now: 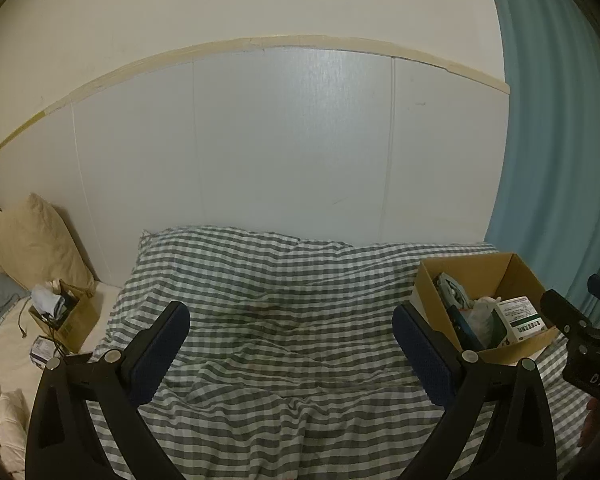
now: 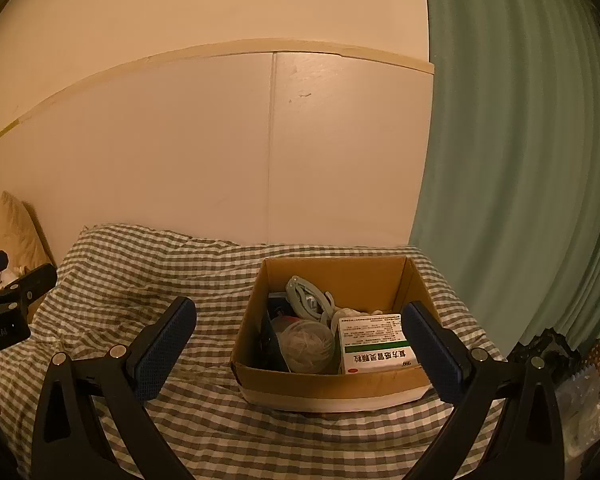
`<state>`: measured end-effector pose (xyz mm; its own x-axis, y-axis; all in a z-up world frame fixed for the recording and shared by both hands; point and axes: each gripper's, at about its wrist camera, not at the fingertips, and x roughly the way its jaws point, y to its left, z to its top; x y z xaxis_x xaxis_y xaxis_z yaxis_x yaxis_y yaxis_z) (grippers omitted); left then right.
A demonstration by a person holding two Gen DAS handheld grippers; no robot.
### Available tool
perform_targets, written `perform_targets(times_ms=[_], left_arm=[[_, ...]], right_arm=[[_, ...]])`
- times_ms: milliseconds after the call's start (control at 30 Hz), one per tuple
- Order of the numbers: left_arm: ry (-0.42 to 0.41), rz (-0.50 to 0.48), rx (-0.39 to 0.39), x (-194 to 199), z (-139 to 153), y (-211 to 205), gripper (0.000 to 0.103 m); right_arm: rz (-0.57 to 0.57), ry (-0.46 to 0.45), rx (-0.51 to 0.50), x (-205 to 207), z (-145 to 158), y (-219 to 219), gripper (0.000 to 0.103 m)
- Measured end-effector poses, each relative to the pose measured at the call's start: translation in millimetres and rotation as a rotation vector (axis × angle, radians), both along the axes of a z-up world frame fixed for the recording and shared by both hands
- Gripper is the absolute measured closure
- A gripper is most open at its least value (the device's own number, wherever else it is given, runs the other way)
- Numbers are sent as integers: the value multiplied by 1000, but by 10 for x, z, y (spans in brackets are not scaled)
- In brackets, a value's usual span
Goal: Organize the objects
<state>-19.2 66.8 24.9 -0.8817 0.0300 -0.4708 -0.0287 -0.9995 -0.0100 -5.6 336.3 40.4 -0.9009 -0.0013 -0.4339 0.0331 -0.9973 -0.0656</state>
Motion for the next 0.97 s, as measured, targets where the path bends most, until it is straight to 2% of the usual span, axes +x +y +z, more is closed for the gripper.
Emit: perform_targets(times_ms=[967], left_arm=[[-3, -4, -23, -7, -16, -14, 0]], right_arm=[[3, -19, 19, -9, -95, -76, 0]])
